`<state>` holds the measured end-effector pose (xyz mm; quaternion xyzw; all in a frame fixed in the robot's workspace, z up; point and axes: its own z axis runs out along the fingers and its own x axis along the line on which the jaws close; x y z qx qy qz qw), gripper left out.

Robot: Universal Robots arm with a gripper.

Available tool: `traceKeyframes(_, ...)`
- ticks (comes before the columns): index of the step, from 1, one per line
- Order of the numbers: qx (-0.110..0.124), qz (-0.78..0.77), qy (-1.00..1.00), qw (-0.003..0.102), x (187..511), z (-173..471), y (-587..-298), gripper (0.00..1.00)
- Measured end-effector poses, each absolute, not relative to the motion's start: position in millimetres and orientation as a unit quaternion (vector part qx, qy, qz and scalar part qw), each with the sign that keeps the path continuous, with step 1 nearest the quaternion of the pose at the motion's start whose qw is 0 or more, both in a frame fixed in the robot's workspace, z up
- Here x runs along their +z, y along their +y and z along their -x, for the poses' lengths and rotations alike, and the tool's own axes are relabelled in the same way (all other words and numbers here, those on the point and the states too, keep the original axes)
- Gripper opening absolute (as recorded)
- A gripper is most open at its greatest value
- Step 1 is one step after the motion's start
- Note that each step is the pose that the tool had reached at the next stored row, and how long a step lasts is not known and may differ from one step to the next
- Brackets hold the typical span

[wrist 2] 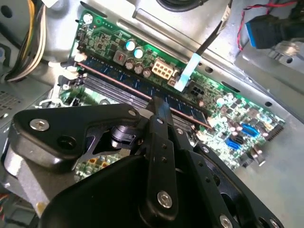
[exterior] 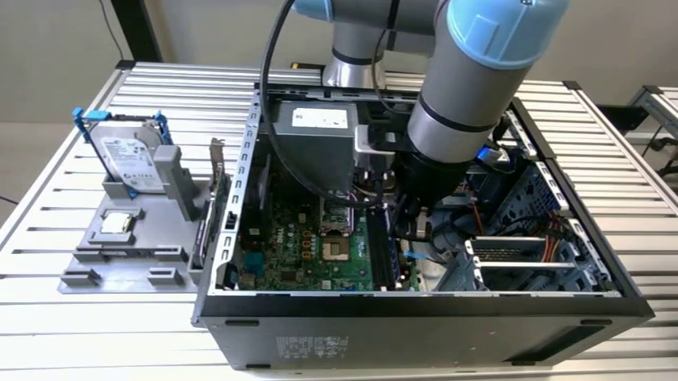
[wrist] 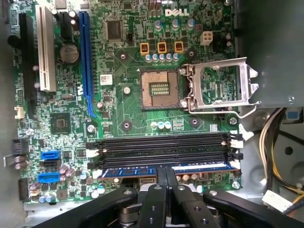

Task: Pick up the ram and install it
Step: 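Press down the ram until it locks into place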

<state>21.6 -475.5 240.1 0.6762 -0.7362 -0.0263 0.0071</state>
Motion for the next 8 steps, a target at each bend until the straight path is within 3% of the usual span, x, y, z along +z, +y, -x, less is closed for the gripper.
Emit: traceKeyframes(8,-0.026,-0.676,-0.736,0.007,253.4,-21.6,-475.6,0.0)
